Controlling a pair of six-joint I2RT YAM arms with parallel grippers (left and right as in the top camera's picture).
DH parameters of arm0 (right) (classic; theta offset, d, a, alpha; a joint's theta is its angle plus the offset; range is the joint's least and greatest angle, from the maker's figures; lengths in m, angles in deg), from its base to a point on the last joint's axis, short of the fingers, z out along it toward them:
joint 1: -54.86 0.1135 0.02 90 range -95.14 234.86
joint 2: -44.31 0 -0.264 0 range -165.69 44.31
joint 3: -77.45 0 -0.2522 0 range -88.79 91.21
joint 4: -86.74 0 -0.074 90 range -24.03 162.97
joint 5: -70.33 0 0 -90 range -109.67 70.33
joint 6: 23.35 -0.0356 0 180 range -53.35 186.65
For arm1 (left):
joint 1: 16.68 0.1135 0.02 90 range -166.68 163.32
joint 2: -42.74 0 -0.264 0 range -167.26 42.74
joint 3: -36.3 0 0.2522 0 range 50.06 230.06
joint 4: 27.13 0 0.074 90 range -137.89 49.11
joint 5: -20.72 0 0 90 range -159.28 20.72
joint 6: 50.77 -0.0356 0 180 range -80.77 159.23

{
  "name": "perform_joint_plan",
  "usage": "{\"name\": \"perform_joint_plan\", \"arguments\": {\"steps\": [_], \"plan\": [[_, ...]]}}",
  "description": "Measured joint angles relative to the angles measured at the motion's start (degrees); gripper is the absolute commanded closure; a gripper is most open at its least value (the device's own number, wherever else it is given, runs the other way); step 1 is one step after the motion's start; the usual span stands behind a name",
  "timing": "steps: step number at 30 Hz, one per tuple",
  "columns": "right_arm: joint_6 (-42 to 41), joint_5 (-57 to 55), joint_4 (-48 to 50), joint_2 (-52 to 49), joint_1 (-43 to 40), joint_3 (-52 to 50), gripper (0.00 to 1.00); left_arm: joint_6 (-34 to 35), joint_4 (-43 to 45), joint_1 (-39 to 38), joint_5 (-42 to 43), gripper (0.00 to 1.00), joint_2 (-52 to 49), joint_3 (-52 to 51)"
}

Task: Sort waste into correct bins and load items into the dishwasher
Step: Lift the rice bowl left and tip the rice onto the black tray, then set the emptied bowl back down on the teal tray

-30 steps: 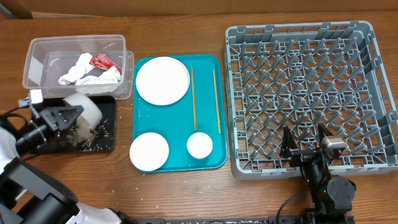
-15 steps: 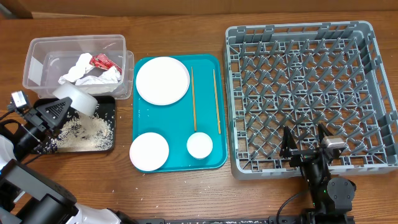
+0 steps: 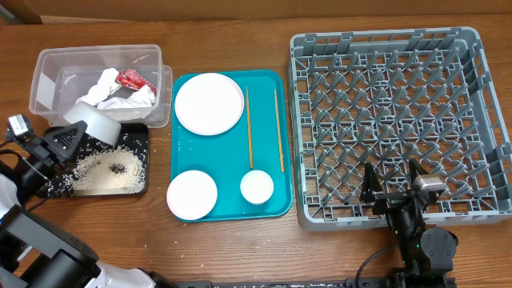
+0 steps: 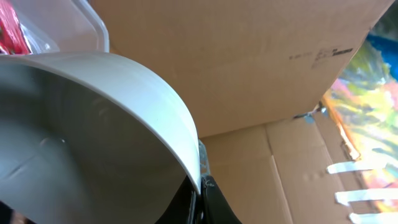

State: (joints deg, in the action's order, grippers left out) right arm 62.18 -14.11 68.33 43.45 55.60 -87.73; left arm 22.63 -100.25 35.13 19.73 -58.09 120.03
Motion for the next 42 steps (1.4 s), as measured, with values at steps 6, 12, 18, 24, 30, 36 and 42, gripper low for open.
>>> {"name": "perform_joint_plan", "arguments": {"steps": [6, 12, 18, 24, 30, 36, 42], "plan": [[0.00, 0.02, 0.00, 0.00, 0.00, 0.00, 0.00, 0.02, 6.40, 0.48, 0.17, 0.96, 0.00, 0.00], [0.00, 0.02, -0.02, 0.00, 0.00, 0.00, 0.00, -2.49, 2.25, 0.42, 0.17, 0.96, 0.00, 0.00], [-0.02, 0.00, 0.04, 0.00, 0.00, 0.00, 0.00, -2.25, 1.22, -11.87, -12.02, 0.96, 10.19, 2.91], [0.00, 0.00, 0.00, 0.00, 0.00, 0.00, 0.00, 7.39, 2.82, -43.71, -44.04, 0.96, 16.83, 12.17], [0.00, 0.02, 0.00, 0.00, 0.00, 0.00, 0.00, 15.61, 2.60, -62.84, -70.14, 0.96, 11.72, 12.20], [-0.02, 0.00, 0.02, 0.00, 0.00, 0.00, 0.00, 20.48, 1.57, -69.61, -80.74, 0.96, 0.04, 12.13], [0.00, 0.02, 0.02, 0.00, 0.00, 0.00, 0.00, 22.93, -4.02, -72.89, -83.67, 0.96, -2.86, 12.04]]}}
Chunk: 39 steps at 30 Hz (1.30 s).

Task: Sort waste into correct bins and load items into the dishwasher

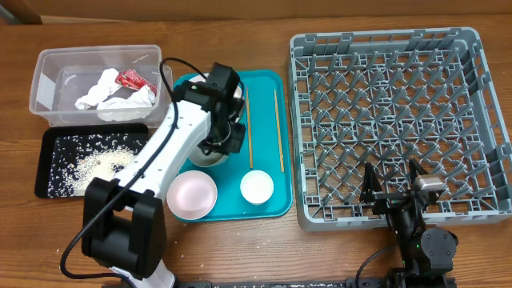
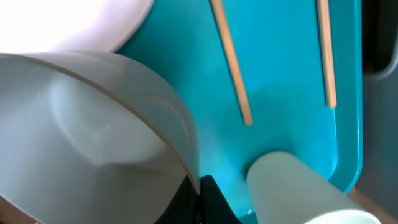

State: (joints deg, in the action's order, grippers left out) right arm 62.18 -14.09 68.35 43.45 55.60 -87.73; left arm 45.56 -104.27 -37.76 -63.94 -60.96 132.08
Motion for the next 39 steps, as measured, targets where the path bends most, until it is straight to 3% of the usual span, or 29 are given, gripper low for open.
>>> {"name": "perform_joint_plan", "arguments": {"steps": [7, 8, 10, 13, 15, 16, 21, 24, 29, 32, 39], "plan": [[0.00, 0.00, 0.00, 0.00, 0.00, 0.00, 0.00, 1.49, 3.13, -0.59, -2.21, 0.96, -0.17, -4.20], [-0.02, -0.02, -0.02, 0.00, 0.00, 0.00, 0.00, 1.49, 4.74, -0.59, -2.45, 0.91, -0.37, -5.64], [0.00, -0.02, -0.02, 0.00, 0.00, 0.00, 0.00, 1.73, 7.23, -0.59, -2.60, 0.62, -0.48, -6.97], [0.00, -0.02, 0.00, 0.00, 0.00, 0.00, 0.00, 2.27, 8.70, -0.59, -2.62, 0.36, -0.48, -7.63], [0.00, 0.00, 0.00, 0.00, 0.00, 0.00, 0.00, 2.49, 10.10, -0.59, -2.62, 0.15, -0.48, -7.67], [-0.02, -0.02, -0.04, 0.00, 0.00, 0.00, 0.00, 2.38, 10.56, -0.59, -2.62, 0.00, -0.48, -7.67], [0.00, -0.02, 0.00, 0.00, 0.00, 0.00, 0.00, 2.71, 12.74, -0.59, -2.62, 0.00, -0.48, -7.74], [-0.02, -0.02, 0.02, 0.00, 0.00, 0.00, 0.00, 2.73, 8.90, -0.59, -3.61, 0.00, -0.59, -6.23], [0.00, -0.02, -0.02, 0.00, 0.00, 0.00, 0.00, 2.73, 0.22, 1.40, -7.48, 0.00, -0.07, 6.73], [0.00, -0.02, 0.02, 0.00, 0.00, 0.00, 0.01, 2.73, -2.29, 5.57, -9.94, 0.00, 2.36, 12.48], [0.00, -0.02, 0.00, 0.00, 0.00, 0.00, 0.00, 4.09, -2.23, 25.46, -13.00, 0.00, 8.76, 15.87]]}}
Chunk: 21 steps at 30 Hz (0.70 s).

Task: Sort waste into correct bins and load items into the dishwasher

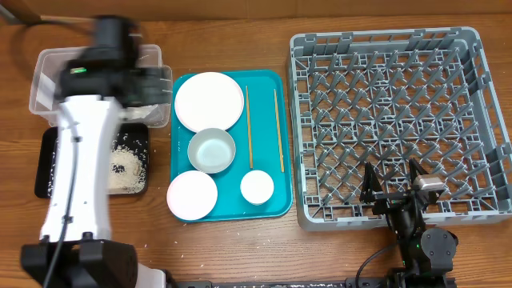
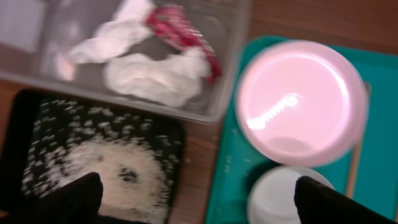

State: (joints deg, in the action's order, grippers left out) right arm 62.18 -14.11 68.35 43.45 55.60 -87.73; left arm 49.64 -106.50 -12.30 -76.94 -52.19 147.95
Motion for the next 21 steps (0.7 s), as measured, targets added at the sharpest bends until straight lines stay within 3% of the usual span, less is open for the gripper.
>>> {"name": "perform_joint_plan", "arguments": {"steps": [4, 8, 21], "plan": [[-0.02, 0.00, 0.02, 0.00, 0.00, 0.00, 0.00, 0.26, -0.04, 9.22, -0.79, 0.00, -0.22, 0.00], [0.00, 0.02, 0.02, 0.00, 0.00, 0.00, 0.00, 0.42, -0.04, 13.62, -0.96, 0.00, -0.22, 0.00], [0.00, 0.00, 0.00, 0.00, 0.00, 0.00, 0.00, 0.63, -0.09, 14.58, -0.94, 0.00, -0.22, 0.00]]}}
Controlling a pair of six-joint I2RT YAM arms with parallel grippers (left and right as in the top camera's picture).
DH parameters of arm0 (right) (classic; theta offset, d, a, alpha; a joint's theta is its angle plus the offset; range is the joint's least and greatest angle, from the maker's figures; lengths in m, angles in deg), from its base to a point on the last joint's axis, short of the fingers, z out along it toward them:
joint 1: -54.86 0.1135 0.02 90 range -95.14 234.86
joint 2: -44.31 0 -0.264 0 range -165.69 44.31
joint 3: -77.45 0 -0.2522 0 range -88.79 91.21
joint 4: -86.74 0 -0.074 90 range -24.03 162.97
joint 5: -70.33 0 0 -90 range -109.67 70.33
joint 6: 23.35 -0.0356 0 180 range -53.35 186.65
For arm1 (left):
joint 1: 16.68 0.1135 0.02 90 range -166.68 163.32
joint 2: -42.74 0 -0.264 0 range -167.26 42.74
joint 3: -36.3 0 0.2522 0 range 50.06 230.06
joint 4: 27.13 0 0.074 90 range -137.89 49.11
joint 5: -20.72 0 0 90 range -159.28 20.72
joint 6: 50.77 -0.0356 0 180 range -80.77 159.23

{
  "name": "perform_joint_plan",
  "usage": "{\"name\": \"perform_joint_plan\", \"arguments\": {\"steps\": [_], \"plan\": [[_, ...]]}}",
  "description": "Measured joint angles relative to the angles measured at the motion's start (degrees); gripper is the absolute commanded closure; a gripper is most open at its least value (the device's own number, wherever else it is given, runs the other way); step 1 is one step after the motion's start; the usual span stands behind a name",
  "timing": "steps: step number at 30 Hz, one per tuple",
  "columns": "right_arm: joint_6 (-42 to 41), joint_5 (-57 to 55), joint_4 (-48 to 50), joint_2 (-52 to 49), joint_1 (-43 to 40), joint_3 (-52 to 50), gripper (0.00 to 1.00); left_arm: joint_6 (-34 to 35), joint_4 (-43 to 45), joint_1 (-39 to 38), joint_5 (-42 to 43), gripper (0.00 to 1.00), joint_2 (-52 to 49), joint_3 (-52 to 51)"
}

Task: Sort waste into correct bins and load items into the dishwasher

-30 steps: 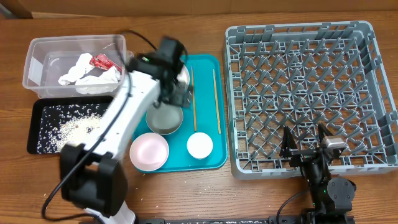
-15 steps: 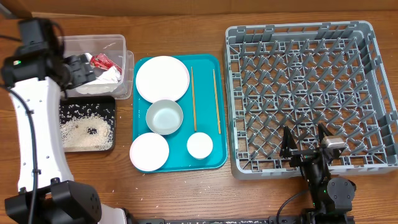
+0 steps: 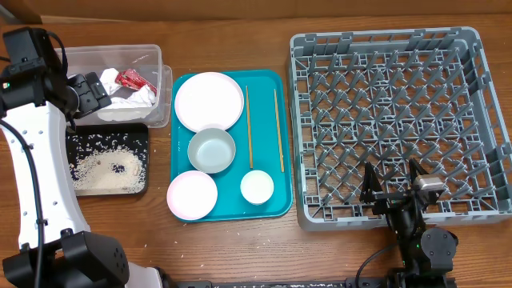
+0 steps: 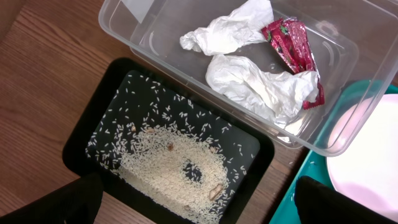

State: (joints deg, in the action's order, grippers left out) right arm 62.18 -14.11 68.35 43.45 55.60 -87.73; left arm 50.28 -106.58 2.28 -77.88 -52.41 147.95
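A grey bowl (image 3: 212,150) stands upright on the teal tray (image 3: 268,164), between a large white plate (image 3: 209,102) and a small plate (image 3: 192,194). A white cup (image 3: 257,186) and two chopsticks (image 3: 248,128) also lie on the tray. The grey dish rack (image 3: 400,120) on the right holds nothing. My left gripper (image 3: 88,94) hangs open and holding nothing over the left end of the clear bin (image 3: 120,120) and the black tray (image 4: 84,134) of rice. My right gripper (image 3: 392,186) rests open at the rack's front edge.
The clear bin (image 4: 348,62) holds crumpled tissues (image 4: 255,81) and a red wrapper (image 4: 292,37). Rice (image 4: 168,168) is heaped in the black tray, which sits in front of the bin. Part of the white plate (image 4: 367,155) shows at the right of the wrist view.
My left arm has moved left, from above the clear bin's middle to its left end. The gripper stays open. The bowl has stayed on the teal tray. The right arm is still.
My left gripper first held the grey bowl tipped over the black tray at the far left. Then it held the bowl low over the teal tray. Later the bowl stood on that tray and the gripper was open above the bin, and now it is further left.
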Motion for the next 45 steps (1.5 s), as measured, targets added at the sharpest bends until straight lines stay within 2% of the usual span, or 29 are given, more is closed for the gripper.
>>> {"name": "perform_joint_plan", "arguments": {"steps": [21, 25, 30, 34, 36, 42, 45], "plan": [[0.00, 0.04, 0.28, 0.00, 0.00, 0.00, 0.00, 0.02, -0.09, 0.00, 0.00, 0.00, 0.00, 0.00], [-0.02, 4.55, 4.37, 0.02, 0.00, 0.00, 0.00, 0.02, -0.11, 0.00, -0.02, 0.00, 0.00, 0.00], [0.00, 8.15, 2.12, -0.70, 0.00, 1.27, 0.00, 0.04, -0.13, 0.00, 0.00, 0.00, 0.00, 0.00], [0.00, 10.03, -0.98, -5.92, 0.00, 10.51, 0.00, 0.20, -0.22, 0.00, 0.07, 0.00, 0.00, -0.02], [0.02, 11.02, -4.17, -12.74, 0.00, 19.82, 0.00, 0.44, -0.09, 0.00, -0.02, 0.00, 0.00, -0.02], [0.09, 14.03, -10.19, -29.07, 0.00, 35.91, 0.00, 0.63, -0.22, 0.00, 0.20, 0.00, -0.02, -0.02], [0.15, 17.00, -17.35, -40.37, 0.00, 46.38, 0.00, 0.63, -0.20, 0.00, 0.20, 0.00, -0.04, -0.02]]}}
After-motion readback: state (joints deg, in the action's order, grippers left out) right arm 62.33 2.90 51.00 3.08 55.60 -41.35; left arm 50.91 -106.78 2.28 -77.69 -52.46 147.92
